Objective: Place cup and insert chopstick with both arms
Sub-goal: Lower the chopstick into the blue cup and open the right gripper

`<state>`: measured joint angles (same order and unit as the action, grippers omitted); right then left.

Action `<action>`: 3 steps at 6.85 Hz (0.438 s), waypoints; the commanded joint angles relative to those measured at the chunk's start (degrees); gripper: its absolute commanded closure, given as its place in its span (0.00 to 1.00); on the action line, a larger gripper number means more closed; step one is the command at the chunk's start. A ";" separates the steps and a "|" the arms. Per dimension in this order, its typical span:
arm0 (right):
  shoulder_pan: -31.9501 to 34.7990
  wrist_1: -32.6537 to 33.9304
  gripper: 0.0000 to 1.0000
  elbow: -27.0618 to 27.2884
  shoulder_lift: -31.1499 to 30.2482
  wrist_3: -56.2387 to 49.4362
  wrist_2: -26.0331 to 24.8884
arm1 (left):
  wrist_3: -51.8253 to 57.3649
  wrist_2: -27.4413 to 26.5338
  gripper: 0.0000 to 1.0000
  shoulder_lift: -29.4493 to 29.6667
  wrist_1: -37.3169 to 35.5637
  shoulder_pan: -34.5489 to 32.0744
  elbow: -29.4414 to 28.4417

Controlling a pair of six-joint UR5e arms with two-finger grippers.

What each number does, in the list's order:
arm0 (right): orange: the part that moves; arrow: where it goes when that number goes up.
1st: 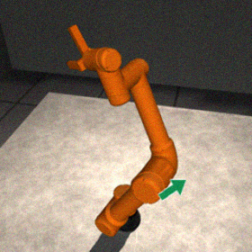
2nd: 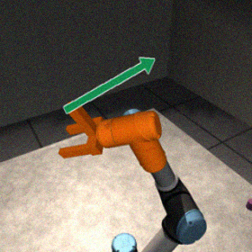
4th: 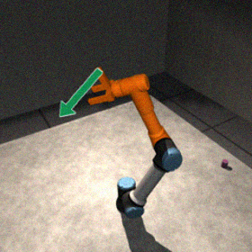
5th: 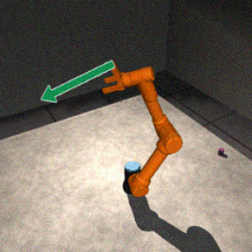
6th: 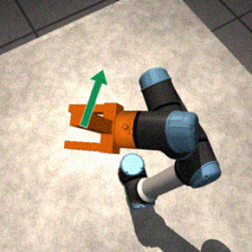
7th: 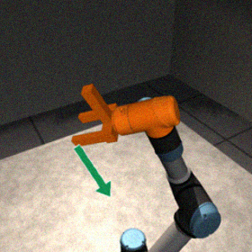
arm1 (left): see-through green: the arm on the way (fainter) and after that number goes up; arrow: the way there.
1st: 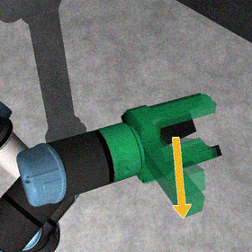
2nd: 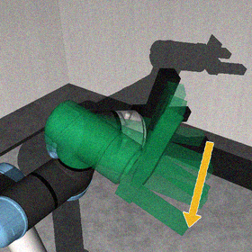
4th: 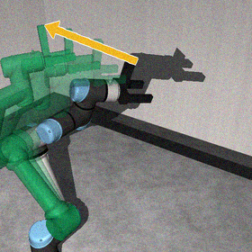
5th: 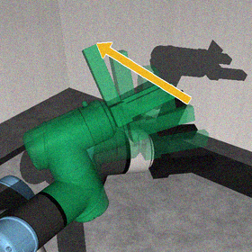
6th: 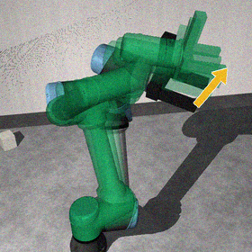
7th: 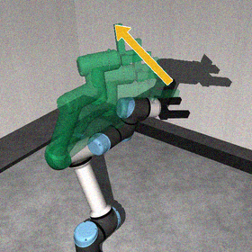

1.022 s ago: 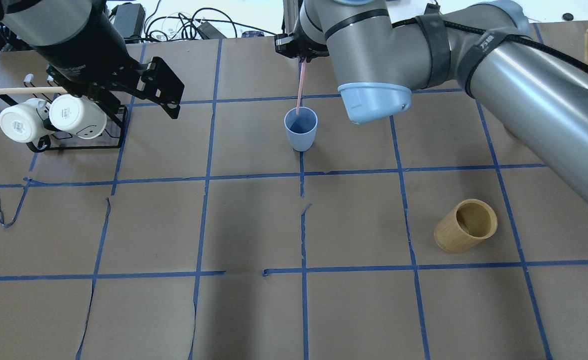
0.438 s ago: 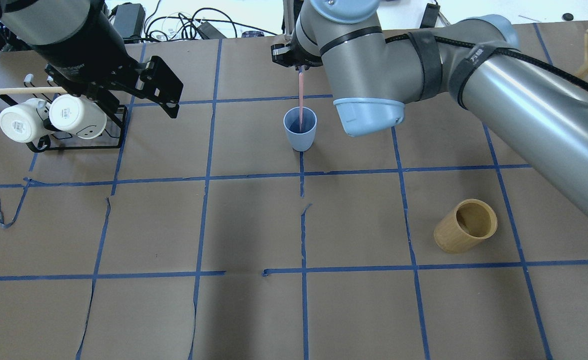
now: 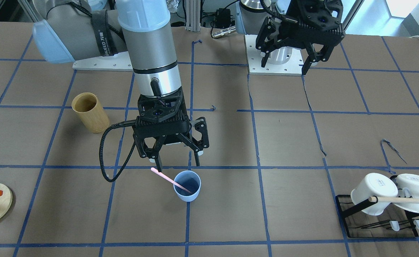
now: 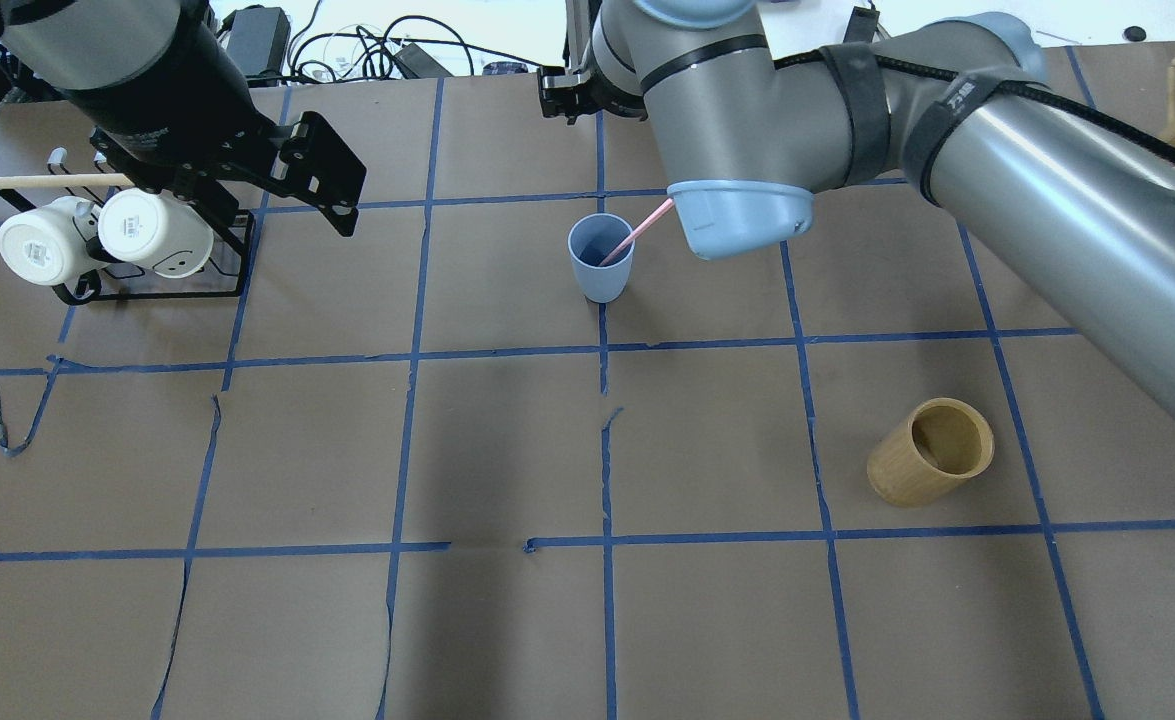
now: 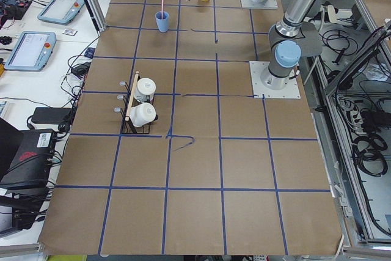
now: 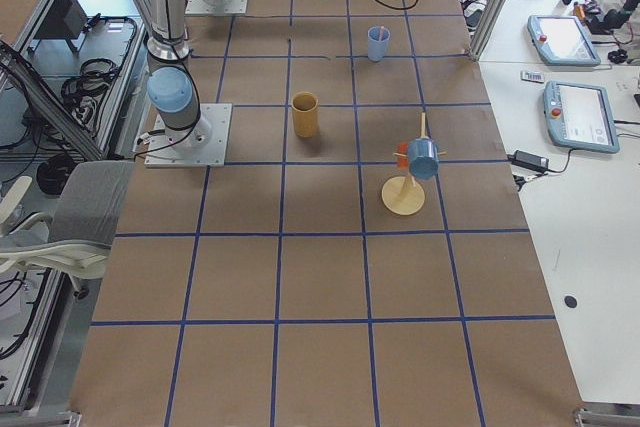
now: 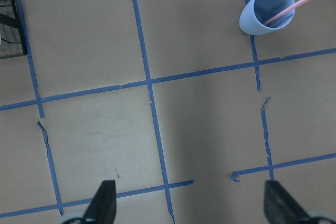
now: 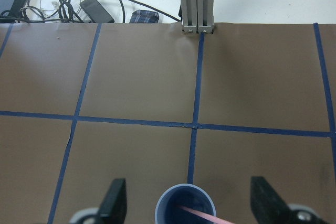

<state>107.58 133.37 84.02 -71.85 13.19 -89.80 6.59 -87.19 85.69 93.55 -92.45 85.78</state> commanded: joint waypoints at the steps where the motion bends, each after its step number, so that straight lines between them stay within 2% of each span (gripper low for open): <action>1: -2.01 -18.21 0.00 -8.65 -0.22 -0.10 -0.20 | 0.00 0.00 0.00 0.00 -0.03 0.08 0.00; 2: -4.99 -26.50 0.00 -11.74 -1.44 -0.10 0.06 | 0.00 0.00 0.00 0.00 -0.03 0.08 0.00; 3: -8.41 -33.37 0.00 -12.46 -2.67 -0.97 0.15 | -0.09 0.00 0.00 0.00 -0.03 -0.01 -0.09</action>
<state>102.81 108.98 73.61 -73.21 12.89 -89.79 6.57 -87.19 85.69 93.52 -92.40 85.75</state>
